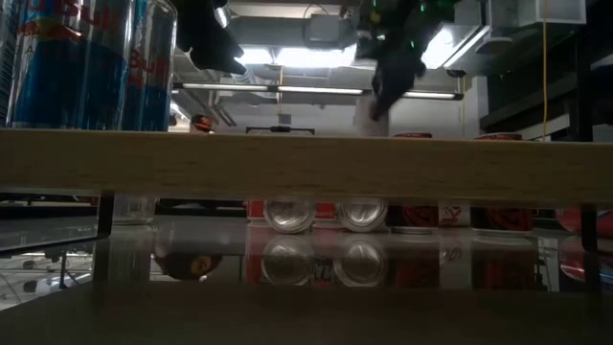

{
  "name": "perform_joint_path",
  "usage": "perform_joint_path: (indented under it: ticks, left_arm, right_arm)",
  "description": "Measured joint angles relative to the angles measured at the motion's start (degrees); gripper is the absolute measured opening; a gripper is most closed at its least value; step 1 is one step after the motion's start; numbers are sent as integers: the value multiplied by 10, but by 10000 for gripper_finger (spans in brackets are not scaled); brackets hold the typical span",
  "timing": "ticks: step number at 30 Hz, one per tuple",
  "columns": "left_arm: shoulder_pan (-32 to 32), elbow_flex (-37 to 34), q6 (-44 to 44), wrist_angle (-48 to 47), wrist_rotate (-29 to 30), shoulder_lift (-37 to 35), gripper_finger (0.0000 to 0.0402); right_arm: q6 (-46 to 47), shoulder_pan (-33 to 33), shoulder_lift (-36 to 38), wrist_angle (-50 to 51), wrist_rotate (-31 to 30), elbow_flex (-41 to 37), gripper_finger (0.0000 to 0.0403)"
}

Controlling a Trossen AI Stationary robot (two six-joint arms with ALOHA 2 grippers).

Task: Place canned beverage on shelf
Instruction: Put the top white soda can on the shelf

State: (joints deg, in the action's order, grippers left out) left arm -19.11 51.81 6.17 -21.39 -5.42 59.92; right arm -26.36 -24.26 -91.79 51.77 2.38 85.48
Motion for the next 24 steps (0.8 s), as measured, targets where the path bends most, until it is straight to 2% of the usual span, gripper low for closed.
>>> perform_joint_path:
  ticks: [12,16,24]
  left_arm:
    - [0,0,8,0,1,0,297]
    - [0,0,10,0,1,0,297]
    - [0,0,10,0,0,0,297]
  right_arm:
    - [161,132,0,25,-9,128,252]
    - [225,186,1,17,-15,136,252]
    - [329,302,-6,3,-88,136,252]
